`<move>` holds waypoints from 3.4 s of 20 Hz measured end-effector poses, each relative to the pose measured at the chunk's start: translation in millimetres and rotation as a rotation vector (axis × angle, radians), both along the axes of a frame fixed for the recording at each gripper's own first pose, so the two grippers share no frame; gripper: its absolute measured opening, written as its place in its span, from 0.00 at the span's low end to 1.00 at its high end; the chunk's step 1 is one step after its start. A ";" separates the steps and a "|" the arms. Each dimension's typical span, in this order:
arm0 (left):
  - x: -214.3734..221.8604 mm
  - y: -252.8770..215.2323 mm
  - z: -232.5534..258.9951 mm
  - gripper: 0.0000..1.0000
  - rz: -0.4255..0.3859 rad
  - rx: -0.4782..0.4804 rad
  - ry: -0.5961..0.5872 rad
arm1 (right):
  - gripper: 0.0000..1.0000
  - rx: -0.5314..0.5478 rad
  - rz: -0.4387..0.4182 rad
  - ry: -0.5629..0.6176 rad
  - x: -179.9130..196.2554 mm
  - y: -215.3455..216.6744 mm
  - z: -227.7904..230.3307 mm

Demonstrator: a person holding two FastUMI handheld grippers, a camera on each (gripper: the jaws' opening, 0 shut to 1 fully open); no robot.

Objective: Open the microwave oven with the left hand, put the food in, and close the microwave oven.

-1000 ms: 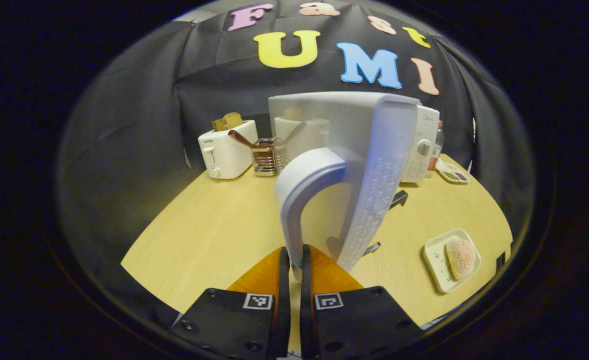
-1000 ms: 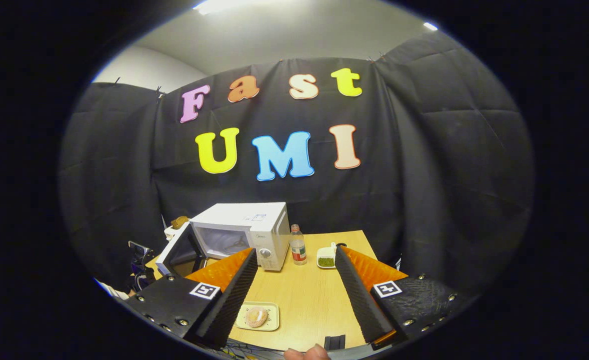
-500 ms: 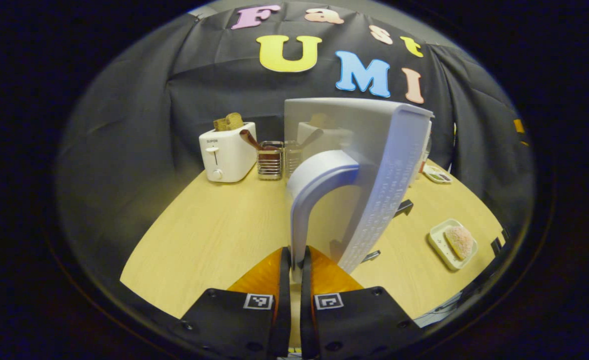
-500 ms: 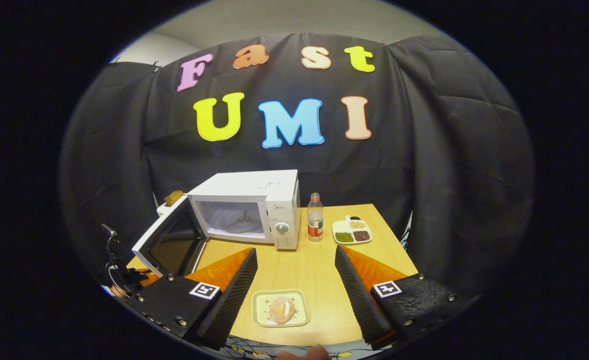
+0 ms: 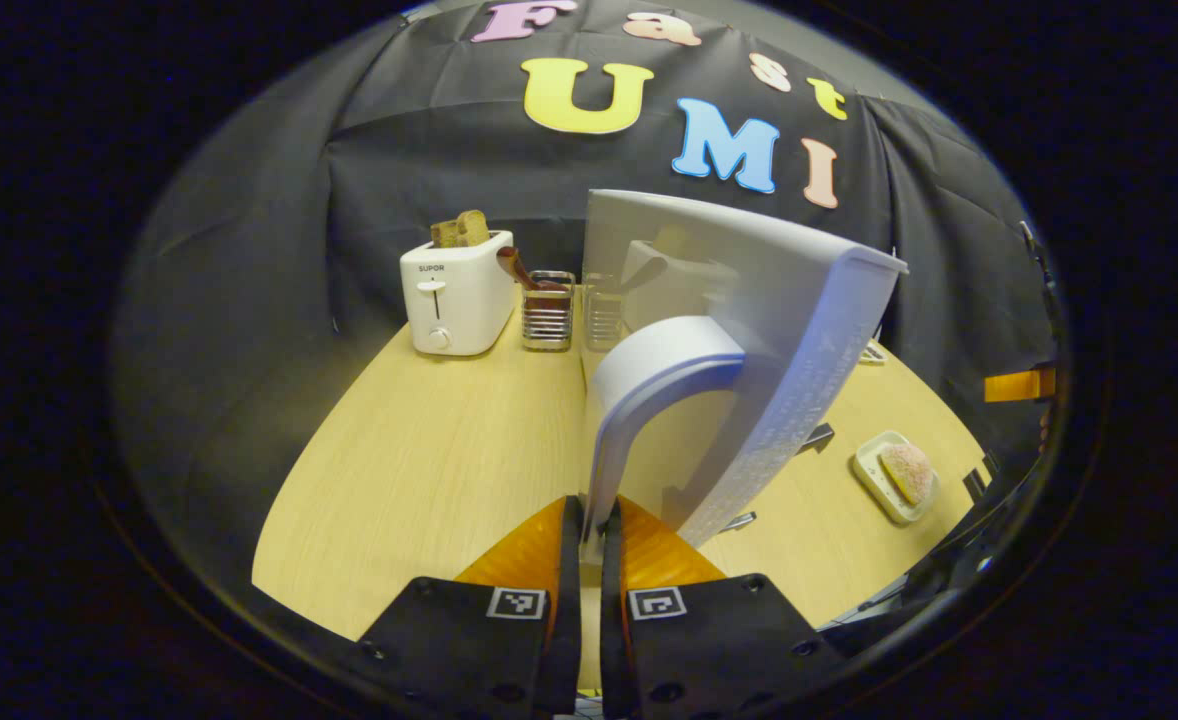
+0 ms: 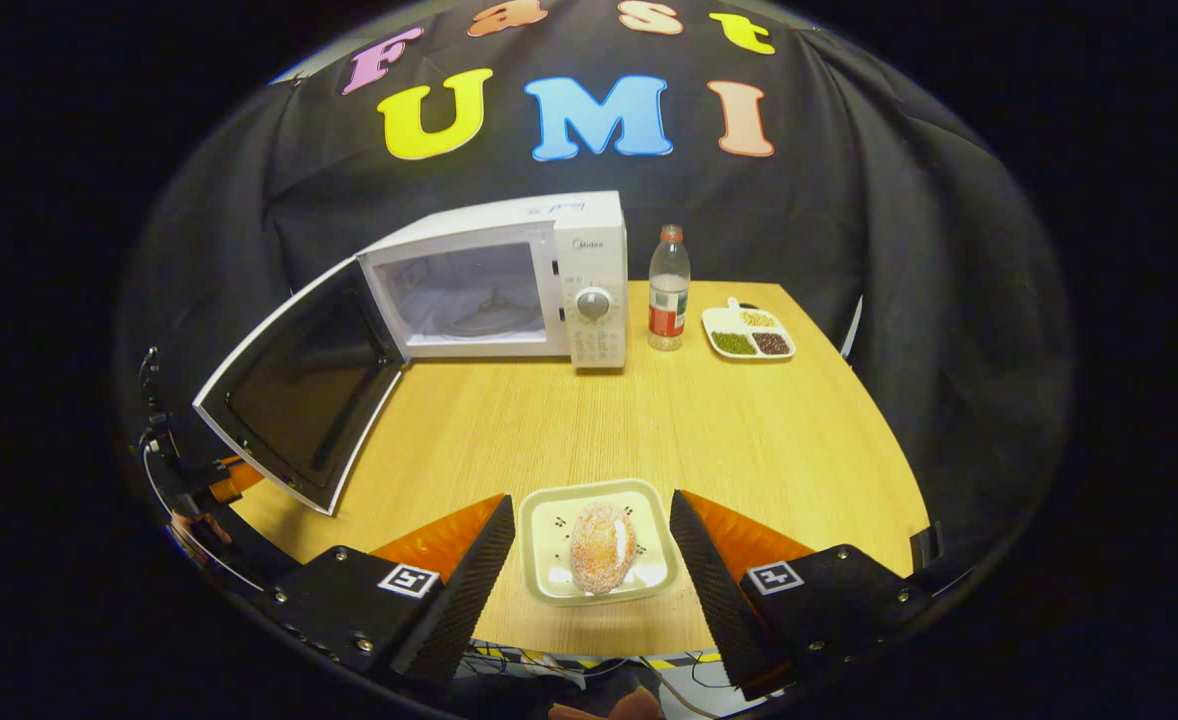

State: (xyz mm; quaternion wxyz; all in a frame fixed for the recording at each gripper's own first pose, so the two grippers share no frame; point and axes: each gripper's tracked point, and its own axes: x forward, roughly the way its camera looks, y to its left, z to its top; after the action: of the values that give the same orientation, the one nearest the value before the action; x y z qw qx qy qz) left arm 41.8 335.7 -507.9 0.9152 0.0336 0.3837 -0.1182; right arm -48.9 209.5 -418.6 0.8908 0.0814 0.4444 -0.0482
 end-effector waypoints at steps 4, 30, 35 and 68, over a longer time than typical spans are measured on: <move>-7.9 13.3 21.8 0.32 0.074 -0.002 -0.032 | 0.96 0.044 -0.001 0.109 -4.7 2.8 -52.3; -108.1 -79.6 116.3 0.33 0.354 0.353 0.046 | 0.63 0.088 0.224 0.204 18.0 -12.3 -143.4; -132.8 -56.8 126.6 0.33 0.400 0.343 0.020 | 0.63 0.088 0.228 0.136 29.3 -1.3 -114.2; -126.7 -3.6 247.6 0.34 0.572 0.163 -0.170 | 0.63 0.365 -0.035 -0.291 356.3 176.4 -87.7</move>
State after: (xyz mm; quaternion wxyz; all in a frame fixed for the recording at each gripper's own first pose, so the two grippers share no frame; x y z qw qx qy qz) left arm -85.0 332.1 -260.3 0.9344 0.0073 0.3081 0.1786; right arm 307.3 385.9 -506.3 0.9151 0.2552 0.3109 0.0298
